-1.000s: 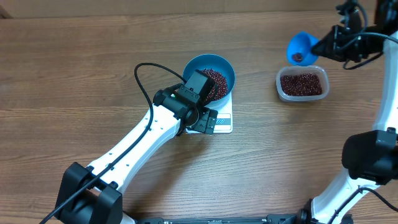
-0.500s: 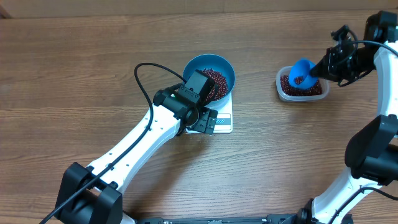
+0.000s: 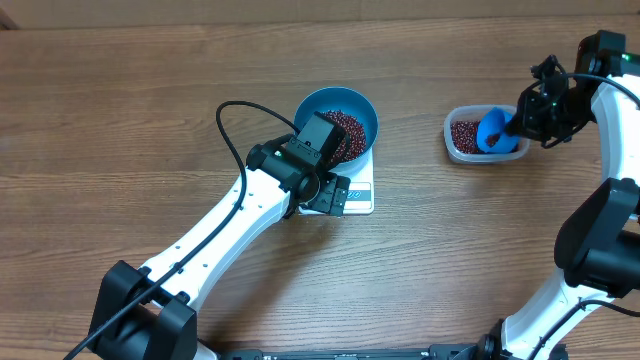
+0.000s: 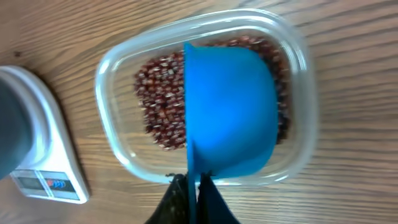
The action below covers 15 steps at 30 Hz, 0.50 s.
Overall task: Scoop item into bowl and weigh 150g on scale
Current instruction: 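Lower the blue scoop into the clear bean container with the right gripper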
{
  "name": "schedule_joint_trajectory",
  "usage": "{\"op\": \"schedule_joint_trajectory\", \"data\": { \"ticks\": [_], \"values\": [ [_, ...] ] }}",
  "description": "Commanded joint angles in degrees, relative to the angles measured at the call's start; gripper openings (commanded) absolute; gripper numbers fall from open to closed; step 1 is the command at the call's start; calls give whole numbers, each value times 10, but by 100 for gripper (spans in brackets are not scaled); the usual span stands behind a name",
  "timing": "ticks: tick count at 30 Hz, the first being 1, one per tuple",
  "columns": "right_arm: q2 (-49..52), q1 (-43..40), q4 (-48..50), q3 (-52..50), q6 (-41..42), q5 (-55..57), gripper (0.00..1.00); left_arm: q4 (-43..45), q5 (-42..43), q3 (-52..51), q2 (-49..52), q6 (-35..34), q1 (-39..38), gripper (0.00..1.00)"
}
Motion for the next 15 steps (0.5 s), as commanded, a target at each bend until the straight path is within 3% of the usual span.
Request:
{"op": "schedule_joint_trajectory", "data": {
  "ticks": [1,5,8,10,15],
  "values": [
    [0,-2,6,-1,21,34,15,-1,4,6,-3,-4,-1,100],
    [0,-2,6,-1,21,34,33,-1,4,6,-3,-4,-1,100],
    [0,-2,7,-1,21,34,63,-1,4,6,-3,-4,-1,100],
    [0,-2,11,-1,21,35,74,-1,4,6,-3,-4,-1,99],
    [0,-2,22,-1,21,61,85,-1,4,6,-3,-4,-1,100]
  ]
}}
